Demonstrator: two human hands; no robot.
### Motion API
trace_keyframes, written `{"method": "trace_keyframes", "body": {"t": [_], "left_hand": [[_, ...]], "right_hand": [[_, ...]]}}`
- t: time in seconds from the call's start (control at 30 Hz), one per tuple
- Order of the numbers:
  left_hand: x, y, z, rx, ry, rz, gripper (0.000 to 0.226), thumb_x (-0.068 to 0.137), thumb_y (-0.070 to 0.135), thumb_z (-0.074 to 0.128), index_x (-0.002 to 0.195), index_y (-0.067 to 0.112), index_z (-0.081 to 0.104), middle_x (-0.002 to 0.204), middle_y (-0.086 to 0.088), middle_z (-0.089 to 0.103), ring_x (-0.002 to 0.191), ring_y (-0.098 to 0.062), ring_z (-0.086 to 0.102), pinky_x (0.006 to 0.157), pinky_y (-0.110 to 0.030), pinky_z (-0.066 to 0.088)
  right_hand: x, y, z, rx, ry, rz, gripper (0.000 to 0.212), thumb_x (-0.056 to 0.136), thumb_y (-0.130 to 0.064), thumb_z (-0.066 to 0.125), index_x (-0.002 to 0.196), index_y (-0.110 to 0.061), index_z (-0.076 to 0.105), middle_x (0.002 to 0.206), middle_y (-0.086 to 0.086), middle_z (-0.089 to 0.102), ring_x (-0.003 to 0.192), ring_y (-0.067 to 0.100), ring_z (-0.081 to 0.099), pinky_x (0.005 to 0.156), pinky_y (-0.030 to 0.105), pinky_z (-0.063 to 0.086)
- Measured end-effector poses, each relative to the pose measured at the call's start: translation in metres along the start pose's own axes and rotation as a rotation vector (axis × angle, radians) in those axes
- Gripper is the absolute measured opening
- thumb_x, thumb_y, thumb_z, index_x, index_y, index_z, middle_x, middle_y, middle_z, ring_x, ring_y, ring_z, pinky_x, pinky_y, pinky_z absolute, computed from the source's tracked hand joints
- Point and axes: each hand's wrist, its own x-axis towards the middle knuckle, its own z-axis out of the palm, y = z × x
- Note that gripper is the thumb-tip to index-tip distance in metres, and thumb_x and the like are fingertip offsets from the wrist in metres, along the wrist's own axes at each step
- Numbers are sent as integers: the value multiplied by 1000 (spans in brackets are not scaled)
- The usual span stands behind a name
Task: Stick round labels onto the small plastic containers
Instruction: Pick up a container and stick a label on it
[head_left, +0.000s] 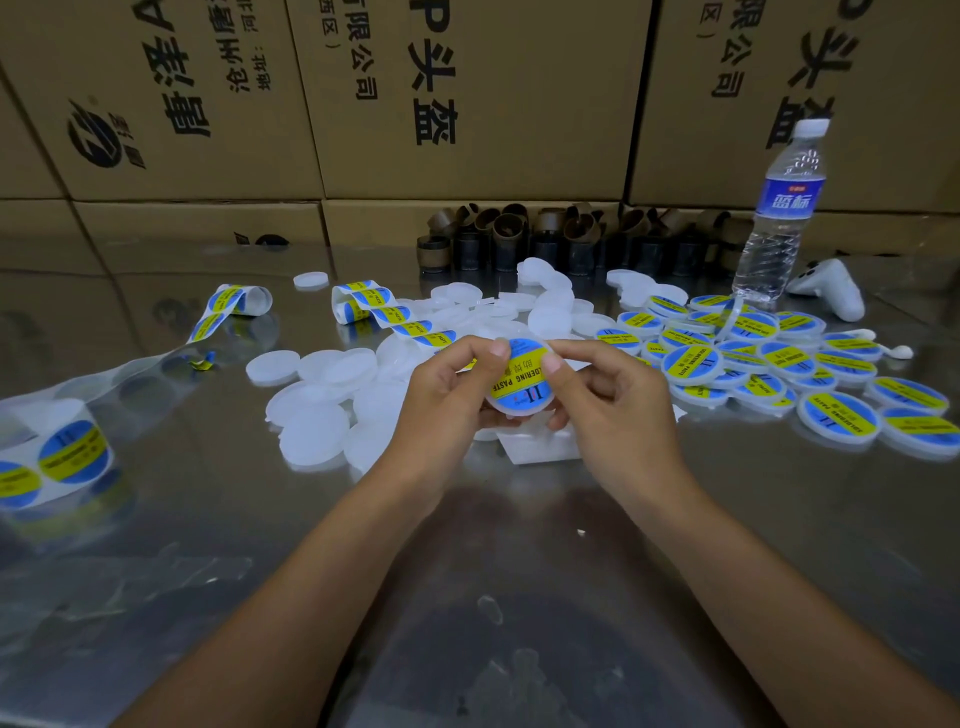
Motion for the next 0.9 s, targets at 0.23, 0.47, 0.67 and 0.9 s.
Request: {"method": "trace_keyframes", "body": {"t": [0.23, 0.47, 0.67, 0.9], "left_hand": [[-3, -1, 2, 6, -79, -8, 31, 81, 5, 68, 110, 2, 60, 88, -5, 73, 71, -14, 66, 69, -25, 56], [-2, 0, 1, 4, -16, -2, 29, 84, -2, 64, 113, 1, 60, 83, -3, 72, 65, -10, 66, 64, -19, 53], [-1, 1, 0, 32, 10, -39, 18, 87, 4, 62, 105, 9, 63, 77, -2, 72, 64, -13, 66, 68, -23, 56], [6, 9, -13, 8, 281, -14, 12, 94, 9, 54, 95, 15, 65, 64, 9, 68, 54, -6, 58, 54, -18, 50]], "right_hand": [[2, 2, 0, 17, 105, 36, 17, 88, -17, 62, 79, -32, 63, 49, -7, 61, 42, 3, 55, 51, 13, 44], [1, 1, 1, 44, 48, 53, 14, 83, -16, 69, 85, -29, 62, 55, -5, 62, 48, 8, 59, 54, 15, 45], [6, 2, -4, 33, 71, 80, 15, 84, -14, 68, 86, -28, 62, 54, -10, 63, 46, 4, 58, 52, 12, 44], [30, 22, -41, -44, 544, 165, 12, 92, -18, 57, 96, -27, 64, 69, -8, 56, 60, 4, 52, 64, 21, 44]]}}
